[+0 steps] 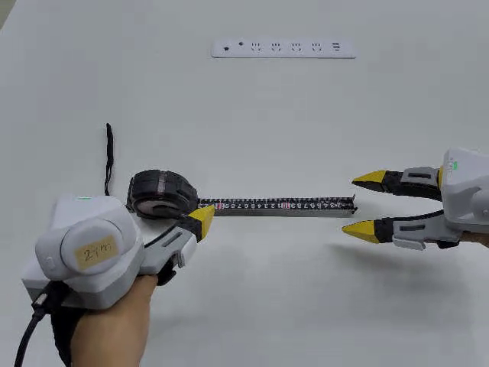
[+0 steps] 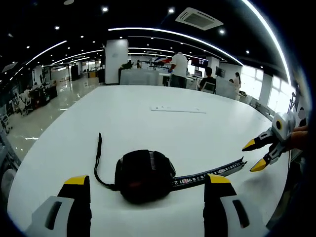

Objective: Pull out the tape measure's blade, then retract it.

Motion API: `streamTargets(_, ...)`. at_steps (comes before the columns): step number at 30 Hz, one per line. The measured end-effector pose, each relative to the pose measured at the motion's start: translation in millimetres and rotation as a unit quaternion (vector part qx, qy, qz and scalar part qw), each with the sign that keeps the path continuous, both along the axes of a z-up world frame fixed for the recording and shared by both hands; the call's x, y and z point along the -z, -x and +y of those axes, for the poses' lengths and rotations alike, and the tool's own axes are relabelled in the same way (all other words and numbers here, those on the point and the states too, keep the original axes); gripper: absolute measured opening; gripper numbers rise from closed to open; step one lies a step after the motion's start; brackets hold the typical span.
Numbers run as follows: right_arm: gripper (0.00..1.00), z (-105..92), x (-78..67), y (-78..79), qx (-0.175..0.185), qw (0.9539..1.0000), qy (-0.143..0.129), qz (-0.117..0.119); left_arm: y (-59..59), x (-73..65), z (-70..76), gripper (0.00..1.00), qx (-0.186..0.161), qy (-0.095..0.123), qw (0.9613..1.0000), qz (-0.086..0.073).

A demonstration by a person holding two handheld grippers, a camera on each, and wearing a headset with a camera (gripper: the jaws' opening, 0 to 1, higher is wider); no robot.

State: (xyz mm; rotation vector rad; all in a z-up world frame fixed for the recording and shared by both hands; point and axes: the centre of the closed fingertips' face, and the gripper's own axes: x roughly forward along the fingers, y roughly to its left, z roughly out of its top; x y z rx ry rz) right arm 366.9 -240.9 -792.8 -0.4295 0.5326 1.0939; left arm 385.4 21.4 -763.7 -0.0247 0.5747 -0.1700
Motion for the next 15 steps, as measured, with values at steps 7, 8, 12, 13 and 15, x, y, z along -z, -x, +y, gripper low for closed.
streamTargets(7, 0.35, -1.9, 3.7, -2.0, -0.023, 0.9997, 0.012, 0.002, -6.0, 2.3, 0.2, 0.9, -0.008, 0.0, 1.0, 0.003)
streamTargets(8, 0.33, -2.5, 6.1, -2.4, -0.027, 0.9995, 0.015, 0.005, -7.2, 3.9, 0.4, 0.9, -0.011, 0.001, 0.9999, 0.007)
streamTargets(12, 0.29, -2.9, 9.1, -5.0, -0.035, 0.9992, 0.019, 0.007, -11.8, 7.1, -0.5, 0.88, -0.012, -0.003, 0.9999, 0.008)
streamTargets(13, 0.29, -2.7, 9.7, -5.4, -0.037, 0.9991, 0.02, 0.008, -13.0, 7.4, -0.5, 0.87, -0.012, -0.004, 0.9999, 0.007)
streamTargets(15, 0.27, -3.6, 13.6, -6.1, -0.045, 0.9986, 0.027, 0.01, -16.1, 9.1, 0.1, 0.86, -0.015, -0.004, 0.9998, 0.008)
